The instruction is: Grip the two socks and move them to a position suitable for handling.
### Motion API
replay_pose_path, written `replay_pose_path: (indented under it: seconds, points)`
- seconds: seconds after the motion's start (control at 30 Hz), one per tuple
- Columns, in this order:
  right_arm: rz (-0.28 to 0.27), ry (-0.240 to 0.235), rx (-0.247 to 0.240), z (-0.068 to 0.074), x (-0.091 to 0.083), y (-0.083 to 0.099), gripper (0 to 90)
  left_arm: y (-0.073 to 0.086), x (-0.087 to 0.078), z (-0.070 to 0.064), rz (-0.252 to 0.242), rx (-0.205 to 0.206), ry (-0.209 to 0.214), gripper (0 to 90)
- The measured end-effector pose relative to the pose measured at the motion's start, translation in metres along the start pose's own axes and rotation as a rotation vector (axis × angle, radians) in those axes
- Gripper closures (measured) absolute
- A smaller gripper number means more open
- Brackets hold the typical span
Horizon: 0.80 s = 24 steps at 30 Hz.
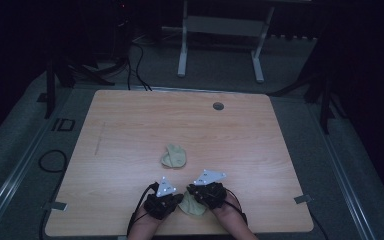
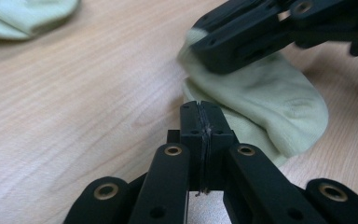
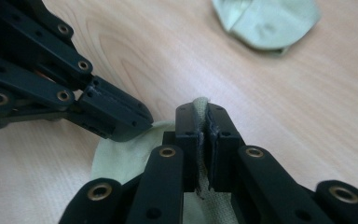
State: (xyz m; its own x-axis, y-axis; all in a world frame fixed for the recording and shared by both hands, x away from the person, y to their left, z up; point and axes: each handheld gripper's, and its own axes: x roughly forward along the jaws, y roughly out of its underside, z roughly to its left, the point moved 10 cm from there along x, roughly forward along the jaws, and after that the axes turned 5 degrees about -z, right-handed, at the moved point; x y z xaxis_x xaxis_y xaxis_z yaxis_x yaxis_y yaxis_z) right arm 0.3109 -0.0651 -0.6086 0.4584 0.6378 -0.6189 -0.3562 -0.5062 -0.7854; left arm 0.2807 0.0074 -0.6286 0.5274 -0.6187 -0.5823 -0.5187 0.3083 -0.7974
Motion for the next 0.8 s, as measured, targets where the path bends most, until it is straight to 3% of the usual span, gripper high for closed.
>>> replay_pose_path:
  seconds: [0.33, 0.57, 0.8]
  points:
    - [-0.084, 0.029, 0.024, -0.01, -0.045, -0.016, 85.0, -0.019, -0.025, -0.007, -0.086, 0.013, -0.034, 89.2]
    - [-0.106, 0.065, 0.071, -0.026, -0.076, -0.012, 84.9, -0.017, -0.037, -0.006, -0.094, -0.01, -0.051, 89.2]
    - [-0.047, 0.081, 0.12, -0.041, -0.07, 0.019, 84.8, -0.002, -0.035, 0.004, -0.078, -0.051, -0.098, 89.1]
